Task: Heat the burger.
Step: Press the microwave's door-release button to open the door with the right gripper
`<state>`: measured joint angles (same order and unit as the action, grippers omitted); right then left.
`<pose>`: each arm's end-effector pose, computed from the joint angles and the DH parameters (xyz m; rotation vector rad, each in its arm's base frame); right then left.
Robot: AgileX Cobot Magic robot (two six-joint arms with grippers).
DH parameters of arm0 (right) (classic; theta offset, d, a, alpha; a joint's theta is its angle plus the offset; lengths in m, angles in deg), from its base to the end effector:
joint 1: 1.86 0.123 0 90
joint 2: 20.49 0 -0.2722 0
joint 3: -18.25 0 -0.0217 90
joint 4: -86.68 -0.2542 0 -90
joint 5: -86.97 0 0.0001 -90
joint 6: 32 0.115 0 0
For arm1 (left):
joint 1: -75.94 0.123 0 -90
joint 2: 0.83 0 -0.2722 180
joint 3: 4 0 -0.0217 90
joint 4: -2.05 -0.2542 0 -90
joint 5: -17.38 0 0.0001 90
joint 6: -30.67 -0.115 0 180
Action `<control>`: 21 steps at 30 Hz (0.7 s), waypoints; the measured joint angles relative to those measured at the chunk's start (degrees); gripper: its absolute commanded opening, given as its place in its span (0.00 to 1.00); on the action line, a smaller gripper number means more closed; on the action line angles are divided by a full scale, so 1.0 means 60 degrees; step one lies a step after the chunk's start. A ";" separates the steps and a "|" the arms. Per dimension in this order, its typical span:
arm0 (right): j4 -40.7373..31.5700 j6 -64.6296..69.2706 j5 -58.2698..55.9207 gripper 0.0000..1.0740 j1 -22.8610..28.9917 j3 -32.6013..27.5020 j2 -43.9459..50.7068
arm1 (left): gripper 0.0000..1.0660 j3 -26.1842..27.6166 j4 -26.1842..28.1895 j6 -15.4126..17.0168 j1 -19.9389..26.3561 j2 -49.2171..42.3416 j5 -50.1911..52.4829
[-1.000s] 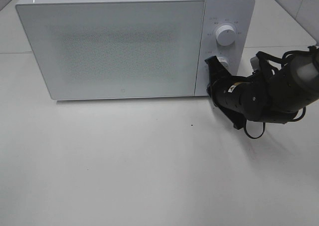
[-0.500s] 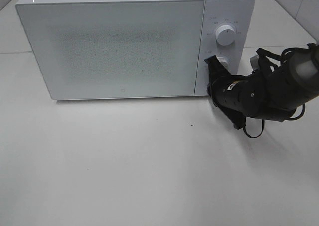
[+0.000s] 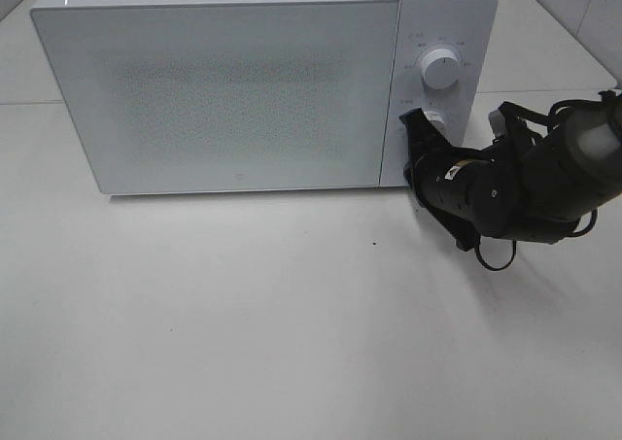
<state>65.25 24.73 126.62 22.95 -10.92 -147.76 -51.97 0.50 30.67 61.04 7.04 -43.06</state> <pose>0.3601 0.1369 0.0613 1.0265 1.9012 0.7982 0.0312 -0.0055 0.2700 0.2621 2.0147 -0.1317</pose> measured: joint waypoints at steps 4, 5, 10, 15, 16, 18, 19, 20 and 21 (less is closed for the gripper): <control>0.0057 0.0000 0.0048 0.00 0.0000 -0.0048 0.0086 | 0.00 0.0000 0.0000 0.0000 0.0000 0.0000 0.0000; 0.0076 0.0010 0.0086 0.00 0.0000 -0.0057 0.0105 | 0.00 0.0000 0.0000 0.0000 0.0000 0.0000 0.0000; 0.0086 0.0010 0.0105 0.00 0.0000 -0.0057 0.0105 | 0.00 0.0000 0.0000 0.0000 0.0000 0.0000 0.0000; 0.0057 0.0038 0.0420 0.00 0.0000 -0.0095 0.0105 | 0.00 0.0000 0.0000 0.0000 0.0000 0.0000 0.0000; 0.0048 0.0076 0.0477 0.00 0.0000 -0.0105 0.0105 | 0.00 0.0000 0.0000 0.0000 0.0000 0.0000 0.0000; 0.0048 0.0076 0.0487 0.00 0.0000 -0.0105 0.0105 | 0.00 0.0000 0.0000 0.0000 0.0000 0.0000 0.0000; 0.0048 0.0076 0.0487 0.00 0.0000 -0.0105 0.0105 | 0.00 0.0000 0.0000 0.0000 0.0000 0.0000 0.0000; 0.0038 0.0076 0.0516 0.00 0.0000 -0.0115 0.0105 | 0.00 0.0000 0.0000 0.0000 0.0000 0.0000 0.0000; 0.0038 0.0076 0.0516 0.00 0.0000 -0.0115 0.0105 | 0.00 0.0000 0.0000 0.0000 0.0000 0.0000 0.0000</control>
<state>65.48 25.18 129.72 22.95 -11.61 -147.13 -51.97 0.50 30.67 61.04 7.04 -43.06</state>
